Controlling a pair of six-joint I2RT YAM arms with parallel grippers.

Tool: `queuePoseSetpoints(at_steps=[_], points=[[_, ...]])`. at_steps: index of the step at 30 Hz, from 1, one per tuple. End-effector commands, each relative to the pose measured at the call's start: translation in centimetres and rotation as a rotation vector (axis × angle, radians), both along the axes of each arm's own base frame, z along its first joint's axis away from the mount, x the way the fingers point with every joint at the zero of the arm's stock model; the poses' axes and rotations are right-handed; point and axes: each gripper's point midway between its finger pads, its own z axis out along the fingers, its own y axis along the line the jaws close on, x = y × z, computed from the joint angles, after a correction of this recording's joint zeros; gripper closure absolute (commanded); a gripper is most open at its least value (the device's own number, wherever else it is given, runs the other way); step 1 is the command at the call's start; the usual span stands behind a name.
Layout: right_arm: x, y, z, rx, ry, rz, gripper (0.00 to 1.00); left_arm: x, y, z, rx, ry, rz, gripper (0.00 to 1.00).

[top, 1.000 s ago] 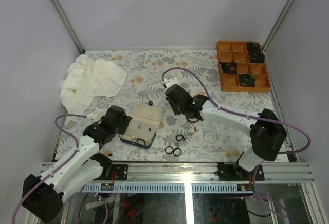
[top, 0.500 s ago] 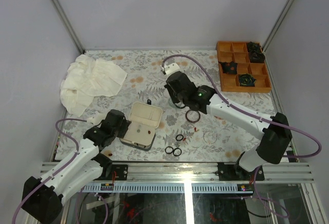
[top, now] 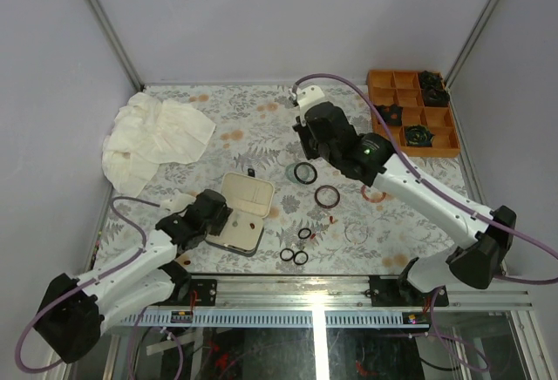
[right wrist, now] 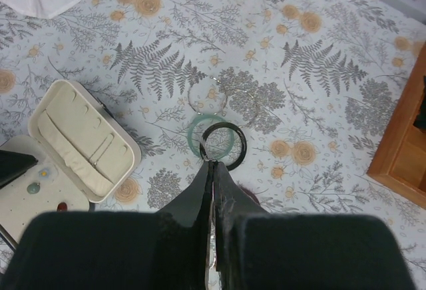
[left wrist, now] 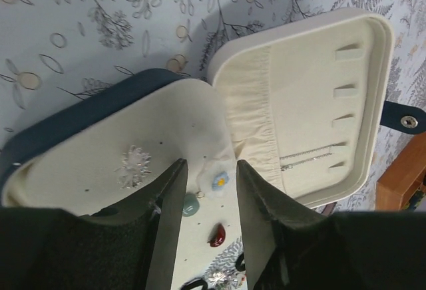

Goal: Organize the mixed jewelry
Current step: Pick up the jewelry from the center of the board, then move the jewelry box to the center of the board.

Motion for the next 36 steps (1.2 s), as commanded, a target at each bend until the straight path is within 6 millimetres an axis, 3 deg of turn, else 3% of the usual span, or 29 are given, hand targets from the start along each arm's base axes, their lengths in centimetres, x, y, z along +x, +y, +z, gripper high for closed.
queuePoseSetpoints(at_steps=[1,8,18,30,36], points=[[0.2,-2.1,4.2,0.028,-0.081,-0.031,1.00,0.5,-1.4,-0.7,-0.017,0.003,0.017,0.65],[0.2,-3.8,5.9,0.046,-0.108,-0.058,1.00,0.7,-2.6,-1.5,-0.027,-0.018,0.042,0.66],[-0.1,-4.6,6.0,0.050,-0.108,-0.060,1.00,0.4,-3.4,-2.5,-0.030,-0.030,0.065,0.68],[-0.3,-4.3,5.4,0.071,-0.091,-0.049,1.00,-1.6,0.9,-1.3,-0.003,-0.069,0.156,0.66],[-0.4,-4.1,5.0,0.080,-0.081,-0.042,1.00,-0.6,1.6,1.7,-0.031,-0.210,0.157,0.65]])
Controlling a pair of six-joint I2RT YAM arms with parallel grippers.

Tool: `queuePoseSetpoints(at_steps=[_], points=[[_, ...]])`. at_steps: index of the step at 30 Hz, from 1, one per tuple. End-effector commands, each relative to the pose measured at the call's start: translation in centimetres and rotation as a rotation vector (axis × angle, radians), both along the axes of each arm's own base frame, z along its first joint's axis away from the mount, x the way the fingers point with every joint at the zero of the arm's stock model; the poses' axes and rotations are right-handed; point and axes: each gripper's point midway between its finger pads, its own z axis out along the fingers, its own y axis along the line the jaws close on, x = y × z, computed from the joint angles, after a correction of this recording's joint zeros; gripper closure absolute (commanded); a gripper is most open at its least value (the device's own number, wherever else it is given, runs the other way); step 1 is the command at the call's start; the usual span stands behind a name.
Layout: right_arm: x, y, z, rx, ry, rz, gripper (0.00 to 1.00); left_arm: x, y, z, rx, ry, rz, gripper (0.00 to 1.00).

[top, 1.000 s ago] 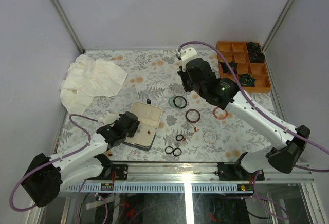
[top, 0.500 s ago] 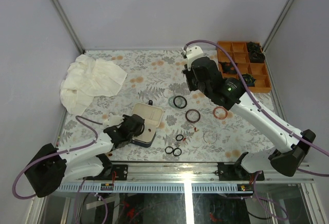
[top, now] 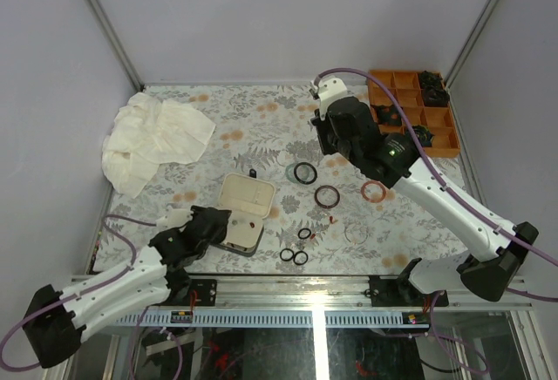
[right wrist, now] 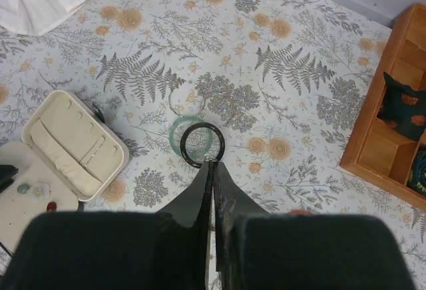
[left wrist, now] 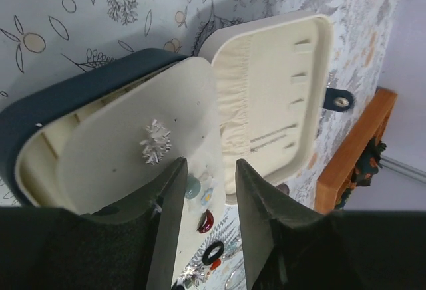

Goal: Organize the mixed jewelry
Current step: Move the jewelry box to the center of the board.

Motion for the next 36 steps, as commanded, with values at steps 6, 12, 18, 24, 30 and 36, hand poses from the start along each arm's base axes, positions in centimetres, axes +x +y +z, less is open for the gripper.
queuePoseSetpoints(at_steps=[6,12,18,24,30,36], points=[[-0.1,0.3,1.3,0.061,-0.027,0.012,1.00,0.6,2.2,4.0,0.081,-0.152,0.000,0.62],[-0.1,0.4,1.1,0.063,-0.021,0.017,1.00,-0.1,2.1,4.1,0.076,-0.125,-0.023,0.61],[-0.2,0.4,0.8,0.062,-0.018,0.016,1.00,-0.9,2.5,4.4,0.064,-0.108,-0.037,0.62],[-0.2,0.5,0.8,0.068,-0.019,0.020,1.00,-1.8,3.2,4.3,0.068,-0.086,-0.033,0.62],[0.1,1.0,0.6,0.071,-0.015,0.030,1.00,-2.5,4.2,3.9,0.094,-0.056,-0.025,0.62],[0.0,1.3,0.5,0.076,-0.009,0.041,1.00,-3.3,4.6,3.3,0.107,-0.008,-0.025,0.62]])
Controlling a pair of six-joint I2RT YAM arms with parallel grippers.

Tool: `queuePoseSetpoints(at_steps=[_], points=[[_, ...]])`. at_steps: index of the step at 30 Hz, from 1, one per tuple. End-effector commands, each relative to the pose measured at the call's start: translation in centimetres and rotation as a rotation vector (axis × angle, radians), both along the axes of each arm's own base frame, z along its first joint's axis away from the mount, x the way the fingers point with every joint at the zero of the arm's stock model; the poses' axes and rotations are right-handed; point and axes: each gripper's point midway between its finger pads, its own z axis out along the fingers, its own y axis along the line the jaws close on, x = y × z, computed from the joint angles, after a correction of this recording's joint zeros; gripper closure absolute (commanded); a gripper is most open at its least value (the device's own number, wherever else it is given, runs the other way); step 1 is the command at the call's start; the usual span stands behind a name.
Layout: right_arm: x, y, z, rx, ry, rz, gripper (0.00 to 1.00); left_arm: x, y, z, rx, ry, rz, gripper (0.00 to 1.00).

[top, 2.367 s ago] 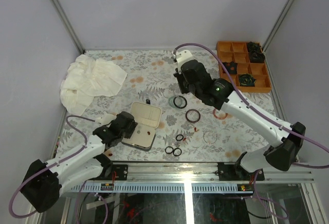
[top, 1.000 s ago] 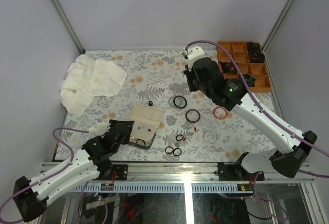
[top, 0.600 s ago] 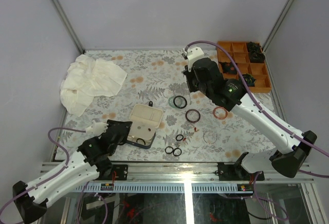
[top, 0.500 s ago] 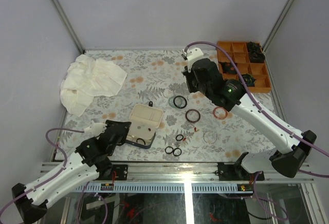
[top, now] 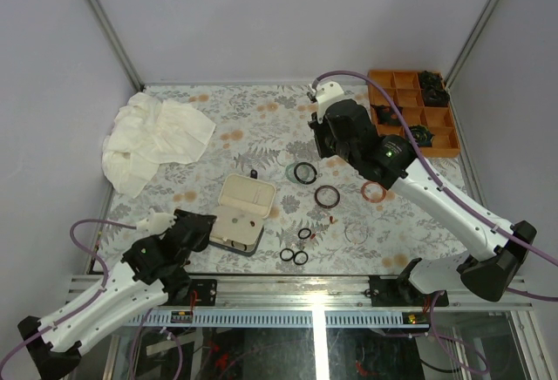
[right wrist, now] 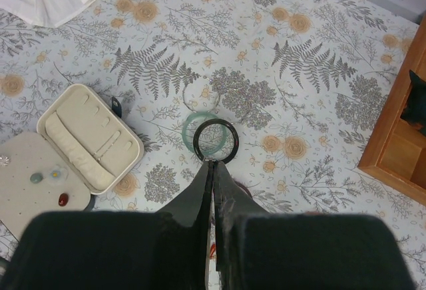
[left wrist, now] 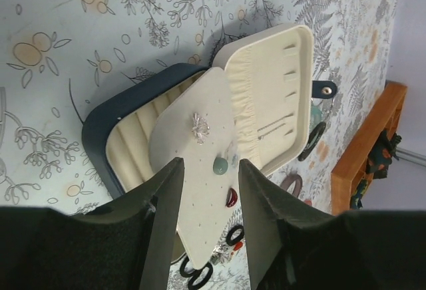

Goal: Organize the mixed jewelry
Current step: Move the jewelry box to the center of the board.

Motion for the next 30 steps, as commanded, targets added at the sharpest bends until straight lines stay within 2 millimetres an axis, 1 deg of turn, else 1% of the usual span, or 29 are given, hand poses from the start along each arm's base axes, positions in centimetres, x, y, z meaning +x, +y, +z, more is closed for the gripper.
queuePoseSetpoints(at_steps=[1,8,21,30], points=[[0.4,0.5,1.6,0.053,-0.037,0.006,1.00,-0.5,0.8,0.3,0.025,0.027,0.020,0.62],[0.4,0.4,1.7,0.052,-0.041,0.006,1.00,-1.3,0.5,-1.3,0.035,0.095,0.000,0.62],[0.2,0.1,1.2,0.045,-0.037,0.002,1.00,-2.8,0.2,-3.8,0.038,0.189,-0.038,0.64],[0.1,-0.2,1.0,0.039,-0.038,-0.002,1.00,-3.4,-0.3,-4.3,0.058,0.243,-0.076,0.65]])
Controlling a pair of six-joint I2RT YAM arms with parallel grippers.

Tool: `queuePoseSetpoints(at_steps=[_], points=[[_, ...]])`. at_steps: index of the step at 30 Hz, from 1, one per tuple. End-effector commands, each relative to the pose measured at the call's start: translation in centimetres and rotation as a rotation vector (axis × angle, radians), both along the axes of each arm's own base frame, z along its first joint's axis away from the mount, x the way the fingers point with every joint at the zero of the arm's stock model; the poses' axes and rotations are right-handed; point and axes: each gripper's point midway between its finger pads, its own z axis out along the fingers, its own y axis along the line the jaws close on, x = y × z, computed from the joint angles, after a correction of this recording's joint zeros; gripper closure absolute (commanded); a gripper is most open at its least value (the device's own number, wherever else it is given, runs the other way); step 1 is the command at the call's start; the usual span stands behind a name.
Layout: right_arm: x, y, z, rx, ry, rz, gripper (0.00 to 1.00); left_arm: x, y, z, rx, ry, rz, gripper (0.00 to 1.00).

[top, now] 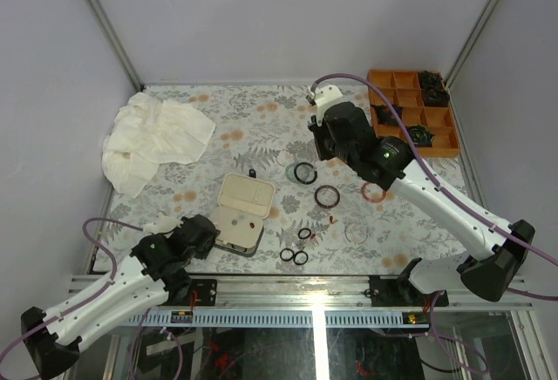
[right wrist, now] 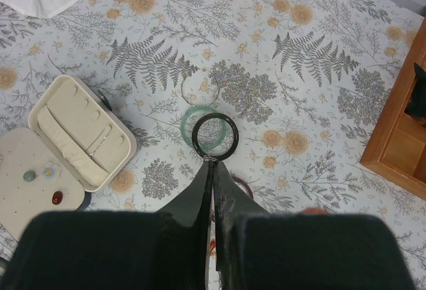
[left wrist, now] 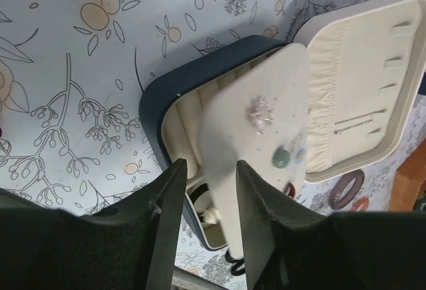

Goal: Organize the mixed jewelry
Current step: Move the jewelry box to the center of the board.

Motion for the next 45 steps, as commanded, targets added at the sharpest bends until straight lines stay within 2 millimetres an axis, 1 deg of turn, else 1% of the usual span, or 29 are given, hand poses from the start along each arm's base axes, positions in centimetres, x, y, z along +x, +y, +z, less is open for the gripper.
queuePoseSetpoints(at_steps=[1,6,13,19,21,28,31,45], points=[[0.1,-0.2,2.0,0.047,-0.052,-0.005,1.00,-0.8,0.0,-0.8,0.029,0.060,-0.024,0.65],[0.1,-0.4,2.0,0.049,-0.058,-0.010,1.00,-1.3,-0.1,-1.5,0.073,0.127,-0.042,0.65],[-0.1,-0.4,1.8,0.049,-0.057,-0.005,1.00,-1.4,-0.2,-1.5,0.079,0.141,-0.048,0.65],[-0.2,-0.5,2.1,0.056,-0.065,-0.004,1.00,-1.8,-0.3,-1.0,0.093,0.167,-0.073,0.65],[-0.2,-0.6,2.1,0.060,-0.067,-0.003,1.00,-2.0,0.0,-0.8,0.116,0.184,-0.074,0.64],[-0.3,-0.4,2.2,0.068,-0.068,0.005,1.00,-2.0,0.4,0.8,0.146,0.179,-0.077,0.63],[-0.4,-0.4,2.0,0.069,-0.066,0.008,1.00,-2.0,0.4,1.0,0.150,0.182,-0.090,0.62],[-0.6,-0.4,2.0,0.073,-0.066,0.014,1.00,-2.8,-0.6,-2.2,0.131,0.254,-0.117,0.63]])
